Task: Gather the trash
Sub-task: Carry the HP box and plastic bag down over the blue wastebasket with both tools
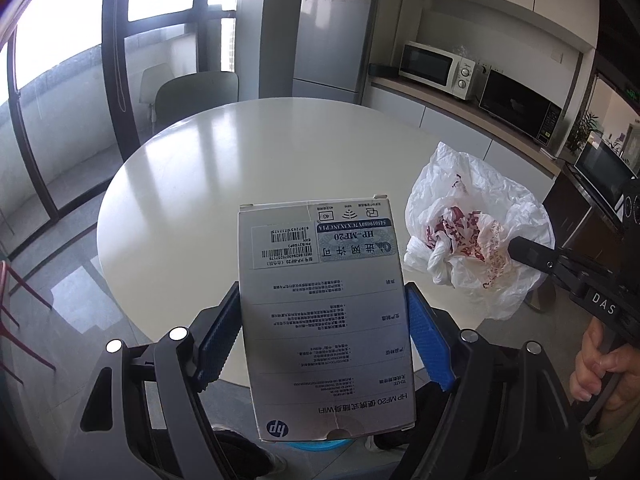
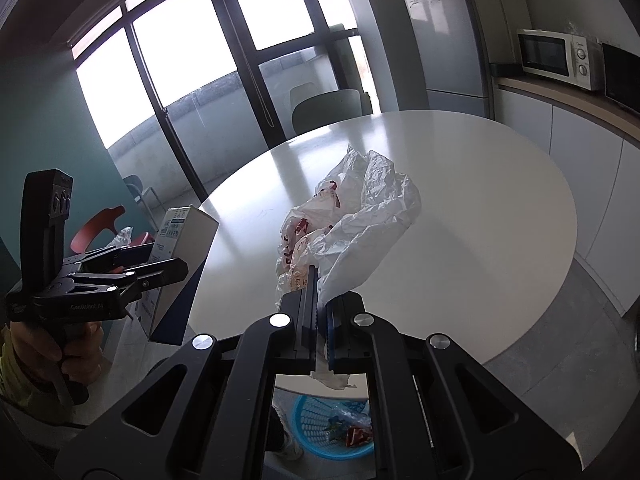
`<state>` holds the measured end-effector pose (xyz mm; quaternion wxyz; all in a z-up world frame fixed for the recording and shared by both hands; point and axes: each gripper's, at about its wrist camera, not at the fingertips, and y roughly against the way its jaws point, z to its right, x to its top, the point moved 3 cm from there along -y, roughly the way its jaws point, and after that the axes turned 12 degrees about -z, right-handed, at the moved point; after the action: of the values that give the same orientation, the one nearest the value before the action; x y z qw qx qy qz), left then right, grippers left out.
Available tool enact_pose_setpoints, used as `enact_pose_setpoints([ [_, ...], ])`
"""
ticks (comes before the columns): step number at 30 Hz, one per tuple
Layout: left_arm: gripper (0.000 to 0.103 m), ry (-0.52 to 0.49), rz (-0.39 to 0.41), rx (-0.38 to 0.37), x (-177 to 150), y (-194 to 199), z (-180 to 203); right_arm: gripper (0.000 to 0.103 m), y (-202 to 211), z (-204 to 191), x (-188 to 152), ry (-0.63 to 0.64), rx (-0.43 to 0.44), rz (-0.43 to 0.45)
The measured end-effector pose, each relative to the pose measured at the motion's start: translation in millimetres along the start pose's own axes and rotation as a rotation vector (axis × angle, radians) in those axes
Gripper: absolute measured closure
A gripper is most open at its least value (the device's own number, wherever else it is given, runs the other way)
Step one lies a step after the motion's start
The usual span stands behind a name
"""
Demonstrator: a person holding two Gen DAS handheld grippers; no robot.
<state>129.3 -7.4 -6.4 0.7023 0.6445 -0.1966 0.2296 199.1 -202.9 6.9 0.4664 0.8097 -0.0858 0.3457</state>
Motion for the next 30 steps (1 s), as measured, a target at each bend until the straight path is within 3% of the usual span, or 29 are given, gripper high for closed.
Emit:
enact_pose_setpoints([
  [14,0.026,-0.041,-0.005,0.001,-76.9,30.1,-1.6,0.100,41.9,-41.6,-73.5,0.079,0.015,-0.054],
  [22,0.026,-0.035,-0.103,-0.007,-125.0,8.5,-11.1,0.100,45.3,-52.4,-121.4,0.092,0.004,-0.151],
  [30,0.026,0.015,-0.183,-0.031,-149.9,-25.5,-22.8,0.100,40.6,-61.9,-154.8,0.097,0.024,-0.231],
])
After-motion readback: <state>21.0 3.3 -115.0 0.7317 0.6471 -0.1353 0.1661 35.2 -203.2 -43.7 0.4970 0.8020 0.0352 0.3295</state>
